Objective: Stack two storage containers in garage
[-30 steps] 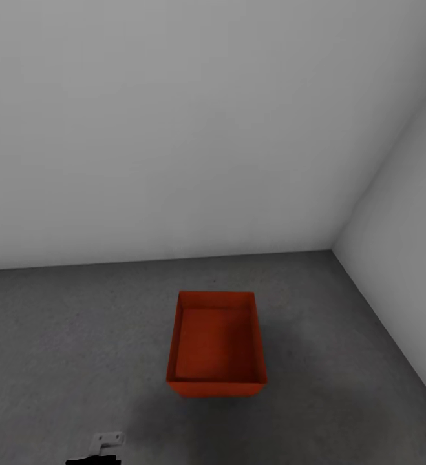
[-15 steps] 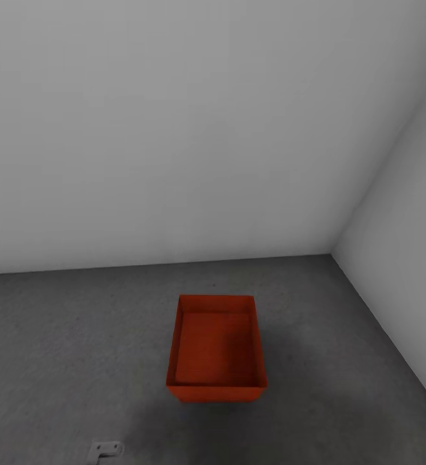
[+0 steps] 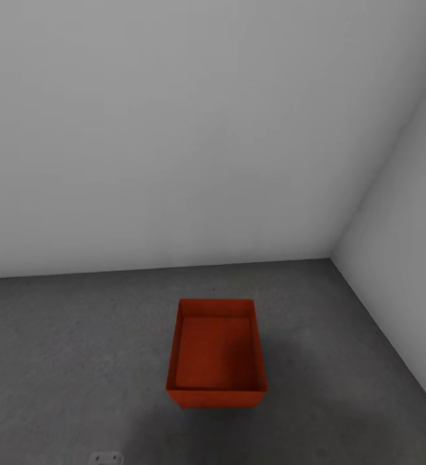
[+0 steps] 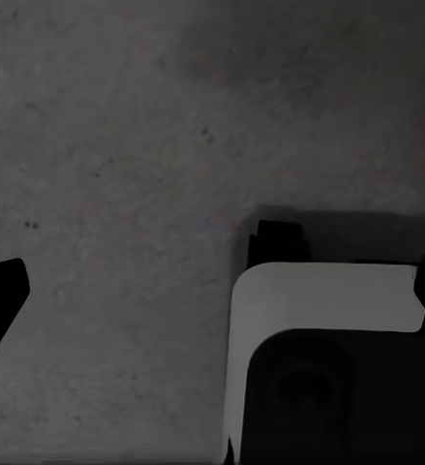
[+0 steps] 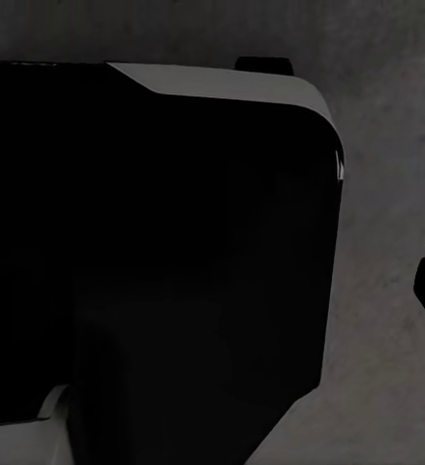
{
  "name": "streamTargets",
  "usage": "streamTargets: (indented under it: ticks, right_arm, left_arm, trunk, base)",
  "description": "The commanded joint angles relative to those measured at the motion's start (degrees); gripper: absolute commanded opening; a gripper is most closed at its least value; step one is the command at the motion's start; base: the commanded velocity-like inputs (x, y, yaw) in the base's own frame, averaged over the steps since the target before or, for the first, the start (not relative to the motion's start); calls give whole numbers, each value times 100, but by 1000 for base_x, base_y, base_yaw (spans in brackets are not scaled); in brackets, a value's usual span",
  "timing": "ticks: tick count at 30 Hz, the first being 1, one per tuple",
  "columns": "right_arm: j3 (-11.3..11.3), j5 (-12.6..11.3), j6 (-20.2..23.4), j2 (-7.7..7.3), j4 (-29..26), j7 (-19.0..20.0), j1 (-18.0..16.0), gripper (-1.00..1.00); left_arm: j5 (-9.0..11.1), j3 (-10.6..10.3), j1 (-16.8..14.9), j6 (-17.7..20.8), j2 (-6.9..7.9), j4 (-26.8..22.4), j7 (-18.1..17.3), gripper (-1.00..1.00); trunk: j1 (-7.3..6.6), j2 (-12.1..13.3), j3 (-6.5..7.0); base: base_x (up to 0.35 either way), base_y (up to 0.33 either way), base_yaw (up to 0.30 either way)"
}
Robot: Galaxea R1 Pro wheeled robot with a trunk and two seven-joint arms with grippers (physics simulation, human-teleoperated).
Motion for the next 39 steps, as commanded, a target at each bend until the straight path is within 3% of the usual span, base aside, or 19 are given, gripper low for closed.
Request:
streamTargets:
  ticks: [1, 11, 20, 31, 39]
  right_arm:
    - [46, -46, -27, 5, 16, -5, -5, 100]
    - [46, -46, -27, 5, 16, -5, -5, 100]
    - [46, -46, -27, 5, 16, -2, -5, 100]
    - [49, -46, -27, 5, 16, -7, -5, 100]
    - [55, -46, -27, 13, 16, -2, -5, 100]
  left_arm:
    - [21, -9, 13, 19, -6, -2, 10, 100]
    - [8, -12, 104, -8, -43, -1, 10, 100]
    - [-15, -20, 407, -10, -100, -2, 12, 100]
    - [-16, -29, 465, -10, -226, -2, 14, 100]
    - [-15, -30, 556, -37, -234, -2, 12, 100]
  trunk:
    - [0, -3, 5]
    - [0, -3, 95]
    - [0, -3, 176]
    - [0, -3, 275]
    - [0, -3, 348]
  base:
    - [0, 0, 0]
    - [0, 0, 0]
    - [0, 0, 0]
    - [0, 0, 0]
    - [0, 0, 0]
